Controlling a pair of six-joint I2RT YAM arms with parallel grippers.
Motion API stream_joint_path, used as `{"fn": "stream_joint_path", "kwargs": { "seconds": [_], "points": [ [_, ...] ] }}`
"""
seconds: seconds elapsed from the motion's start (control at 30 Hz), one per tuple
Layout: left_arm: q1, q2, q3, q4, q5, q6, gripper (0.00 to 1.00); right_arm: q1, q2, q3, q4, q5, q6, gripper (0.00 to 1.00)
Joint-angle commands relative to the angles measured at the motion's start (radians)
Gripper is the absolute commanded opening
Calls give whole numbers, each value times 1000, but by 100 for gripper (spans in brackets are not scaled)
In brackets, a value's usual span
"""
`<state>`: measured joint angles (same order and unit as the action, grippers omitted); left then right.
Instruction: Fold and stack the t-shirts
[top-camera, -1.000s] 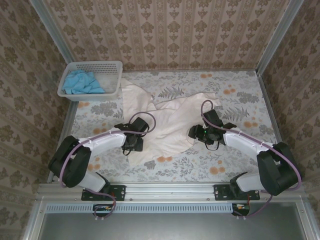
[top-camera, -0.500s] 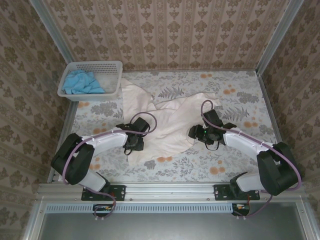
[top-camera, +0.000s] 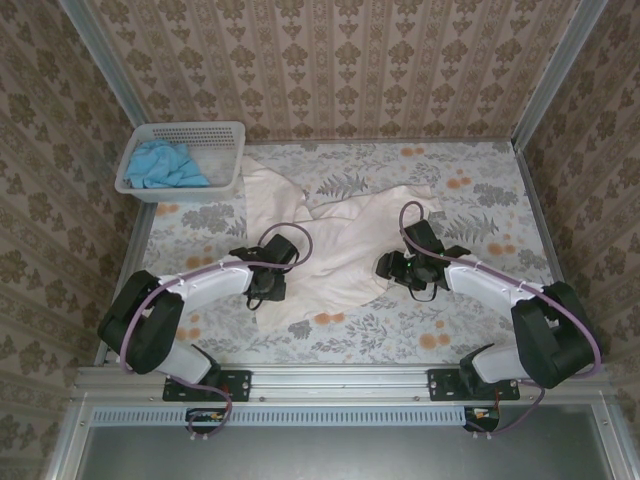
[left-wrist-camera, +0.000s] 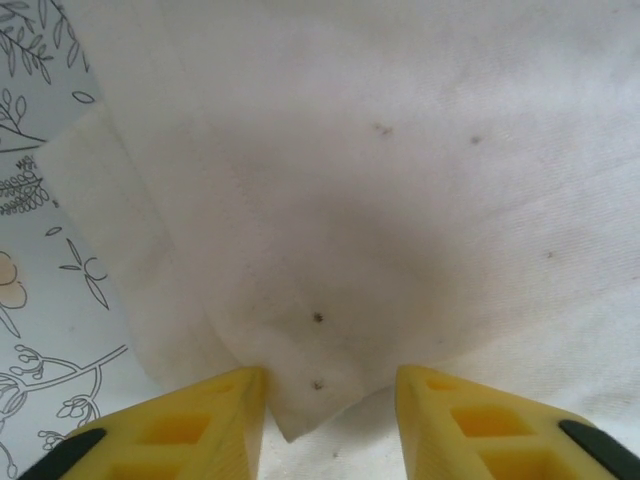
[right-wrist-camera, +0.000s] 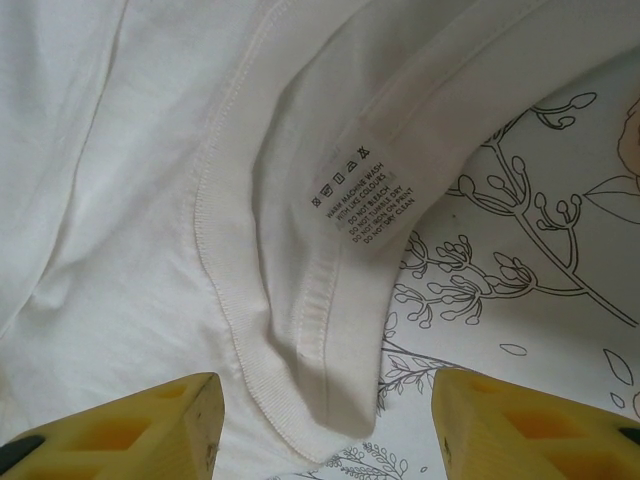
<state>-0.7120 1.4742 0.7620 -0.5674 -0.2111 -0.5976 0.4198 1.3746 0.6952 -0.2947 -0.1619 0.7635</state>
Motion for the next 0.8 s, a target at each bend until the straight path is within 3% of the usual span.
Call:
{"fn": "stream_joint_path", "kwargs": {
  "seconds": [0.0,0.27,0.43,0.77],
  "points": [
    [3,4,-2,-8,-14,6,35,7,30,4,-20,13,5,58],
    [3,18,-7,3,-8,6,25,7,41,6,-29,18,0,55],
    [4,12,-9,4,-8,5,0,8,61,11,-42,19,-5,50],
    [4,-69,-9,-2,-36,4,0,29,98,27,-42,-5,-10,43]
  ]
}}
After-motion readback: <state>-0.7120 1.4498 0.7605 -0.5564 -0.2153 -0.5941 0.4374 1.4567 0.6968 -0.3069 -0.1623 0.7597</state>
